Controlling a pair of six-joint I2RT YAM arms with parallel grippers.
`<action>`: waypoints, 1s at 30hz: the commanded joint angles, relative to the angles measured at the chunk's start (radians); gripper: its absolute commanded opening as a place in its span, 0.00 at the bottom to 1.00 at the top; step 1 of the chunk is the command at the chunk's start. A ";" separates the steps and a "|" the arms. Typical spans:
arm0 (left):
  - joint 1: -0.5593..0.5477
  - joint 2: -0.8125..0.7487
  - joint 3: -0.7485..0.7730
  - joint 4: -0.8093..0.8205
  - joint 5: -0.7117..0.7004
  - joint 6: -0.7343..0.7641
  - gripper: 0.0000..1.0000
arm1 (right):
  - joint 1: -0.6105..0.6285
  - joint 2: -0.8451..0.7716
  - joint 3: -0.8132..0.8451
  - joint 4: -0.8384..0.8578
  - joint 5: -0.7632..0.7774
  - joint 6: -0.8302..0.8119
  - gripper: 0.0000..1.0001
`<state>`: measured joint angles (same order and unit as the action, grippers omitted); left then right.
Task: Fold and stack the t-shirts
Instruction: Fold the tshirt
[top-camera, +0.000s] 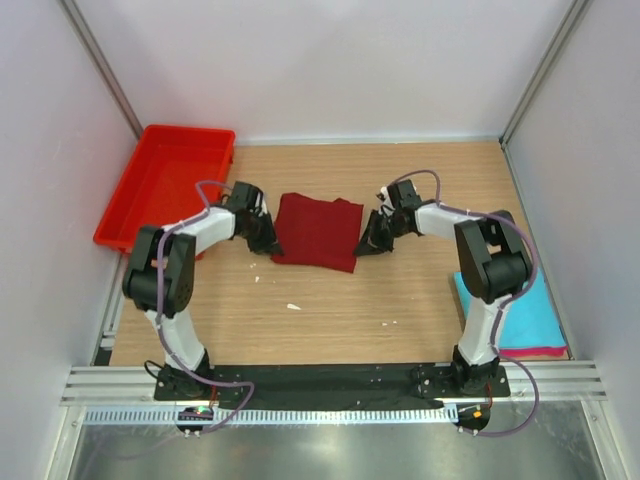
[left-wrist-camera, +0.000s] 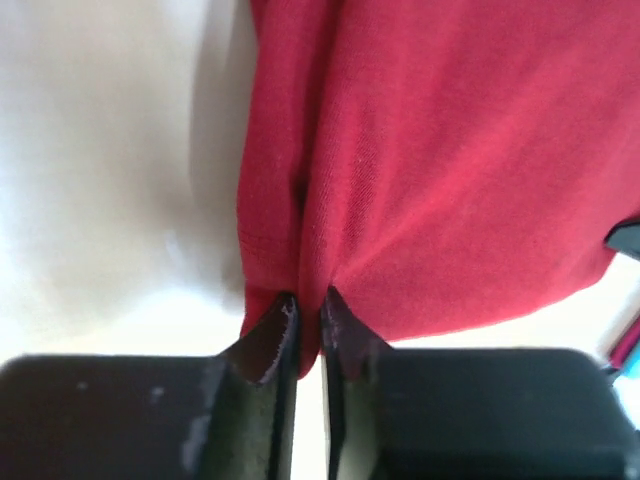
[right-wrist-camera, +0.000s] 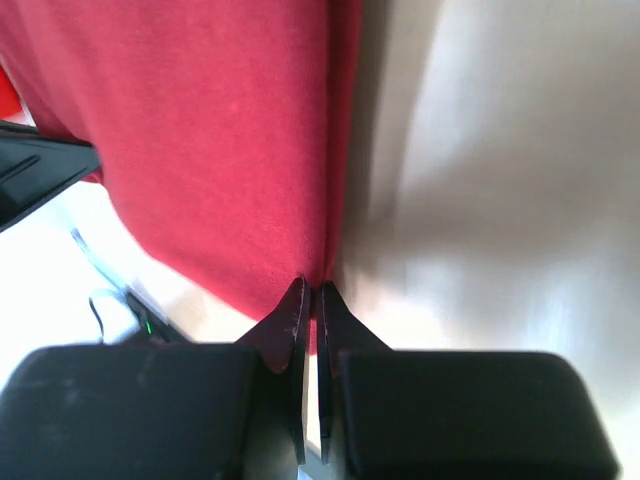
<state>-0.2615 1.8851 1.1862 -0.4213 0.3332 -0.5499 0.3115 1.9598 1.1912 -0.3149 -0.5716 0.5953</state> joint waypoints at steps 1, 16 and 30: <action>-0.062 -0.193 -0.162 -0.005 -0.046 -0.109 0.11 | 0.012 -0.159 -0.126 -0.098 -0.030 -0.071 0.02; -0.165 -0.488 -0.130 -0.214 -0.165 -0.090 0.66 | -0.006 -0.406 -0.113 -0.394 0.231 -0.207 0.56; -0.157 0.034 0.329 -0.211 -0.154 0.058 0.52 | -0.068 -0.121 0.071 -0.337 0.195 -0.233 0.43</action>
<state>-0.4229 1.9198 1.4593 -0.6052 0.1833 -0.5335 0.2443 1.8305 1.2194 -0.6788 -0.3344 0.3710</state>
